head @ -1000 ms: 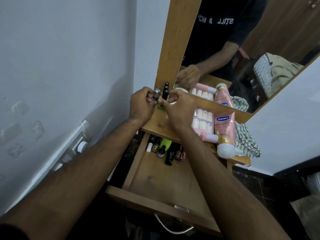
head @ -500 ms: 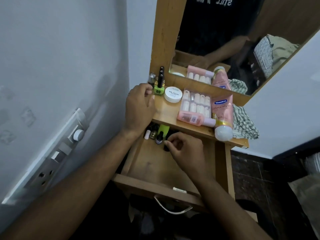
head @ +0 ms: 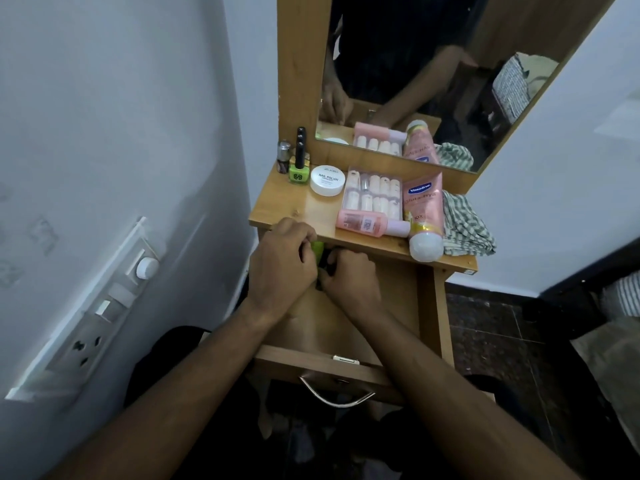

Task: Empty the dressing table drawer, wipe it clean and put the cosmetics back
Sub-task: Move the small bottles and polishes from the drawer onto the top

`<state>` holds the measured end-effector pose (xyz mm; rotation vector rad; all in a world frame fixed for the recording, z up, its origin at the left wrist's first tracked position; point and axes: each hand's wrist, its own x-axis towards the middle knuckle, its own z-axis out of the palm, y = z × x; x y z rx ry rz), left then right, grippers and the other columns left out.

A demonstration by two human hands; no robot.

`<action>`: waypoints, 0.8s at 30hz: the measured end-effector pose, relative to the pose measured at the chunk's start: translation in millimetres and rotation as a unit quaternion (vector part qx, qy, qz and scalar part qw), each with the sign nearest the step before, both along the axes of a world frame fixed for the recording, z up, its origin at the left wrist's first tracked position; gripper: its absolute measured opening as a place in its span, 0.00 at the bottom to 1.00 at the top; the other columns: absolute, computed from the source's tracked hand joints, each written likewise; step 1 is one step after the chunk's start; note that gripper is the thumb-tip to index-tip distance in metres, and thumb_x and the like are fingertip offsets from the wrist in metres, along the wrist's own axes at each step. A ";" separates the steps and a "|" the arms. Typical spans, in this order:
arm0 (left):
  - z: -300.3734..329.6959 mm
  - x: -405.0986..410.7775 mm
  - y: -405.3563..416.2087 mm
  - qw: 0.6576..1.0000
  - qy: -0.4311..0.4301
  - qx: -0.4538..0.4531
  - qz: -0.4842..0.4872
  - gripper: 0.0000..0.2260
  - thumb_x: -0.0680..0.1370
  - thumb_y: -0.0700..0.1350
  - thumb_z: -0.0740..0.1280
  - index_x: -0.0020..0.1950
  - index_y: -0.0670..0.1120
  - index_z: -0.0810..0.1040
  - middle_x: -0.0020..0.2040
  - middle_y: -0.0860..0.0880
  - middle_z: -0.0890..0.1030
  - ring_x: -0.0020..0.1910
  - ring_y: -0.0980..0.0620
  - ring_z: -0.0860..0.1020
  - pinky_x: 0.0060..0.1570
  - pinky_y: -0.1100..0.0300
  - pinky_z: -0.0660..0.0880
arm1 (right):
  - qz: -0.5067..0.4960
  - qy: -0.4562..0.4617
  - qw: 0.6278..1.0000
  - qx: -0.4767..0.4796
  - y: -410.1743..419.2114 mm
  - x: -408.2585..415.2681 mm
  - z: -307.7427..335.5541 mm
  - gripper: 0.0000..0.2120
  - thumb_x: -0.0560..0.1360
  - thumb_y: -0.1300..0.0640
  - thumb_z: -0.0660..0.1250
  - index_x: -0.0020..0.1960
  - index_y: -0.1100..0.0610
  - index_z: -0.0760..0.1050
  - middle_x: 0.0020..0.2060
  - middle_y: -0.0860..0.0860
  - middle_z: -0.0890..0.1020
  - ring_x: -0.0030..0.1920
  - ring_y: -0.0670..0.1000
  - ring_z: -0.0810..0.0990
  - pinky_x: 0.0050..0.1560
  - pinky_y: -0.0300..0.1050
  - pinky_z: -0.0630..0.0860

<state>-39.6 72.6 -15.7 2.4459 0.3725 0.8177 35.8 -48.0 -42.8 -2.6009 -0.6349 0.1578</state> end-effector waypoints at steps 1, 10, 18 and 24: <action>-1.7 -2.4 -1.4 1.000 0.015 0.011 0.002 0.06 0.73 0.39 0.67 0.48 0.48 0.80 0.47 0.51 0.80 0.44 0.51 0.78 0.39 0.54 0.77 | 0.000 -0.002 1.000 -0.003 2.6 0.4 0.4 0.07 0.71 0.49 0.71 0.42 0.53 0.79 0.40 0.52 0.84 0.42 0.56 0.83 0.38 0.45 0.77; -9.8 -2.0 -1.9 0.992 0.119 0.040 0.010 0.08 0.74 0.45 0.70 0.52 0.50 0.85 0.46 0.50 0.85 0.47 0.48 0.80 0.39 0.58 0.74 | 0.005 -0.018 1.000 -0.012 1.4 -1.2 -5.3 0.15 0.72 0.49 0.71 0.57 0.52 0.79 0.49 0.55 0.84 0.50 0.59 0.83 0.46 0.47 0.79; -13.2 0.3 -2.5 0.989 0.143 0.019 -0.019 0.05 0.74 0.37 0.70 0.45 0.46 0.82 0.42 0.48 0.81 0.45 0.49 0.78 0.38 0.60 0.67 | 0.018 0.017 0.999 -0.048 -9.0 -4.7 -3.9 0.19 0.72 0.51 0.72 0.61 0.53 0.77 0.53 0.55 0.82 0.52 0.59 0.82 0.50 0.50 0.82; -13.5 -9.0 1.6 0.991 0.123 -0.029 -0.042 0.06 0.72 0.36 0.74 0.43 0.44 0.80 0.41 0.49 0.80 0.41 0.52 0.77 0.39 0.62 0.68 | 0.002 0.057 0.998 -0.025 -14.0 -10.1 5.0 0.20 0.71 0.42 0.69 0.57 0.53 0.77 0.50 0.53 0.83 0.51 0.57 0.83 0.45 0.43 0.75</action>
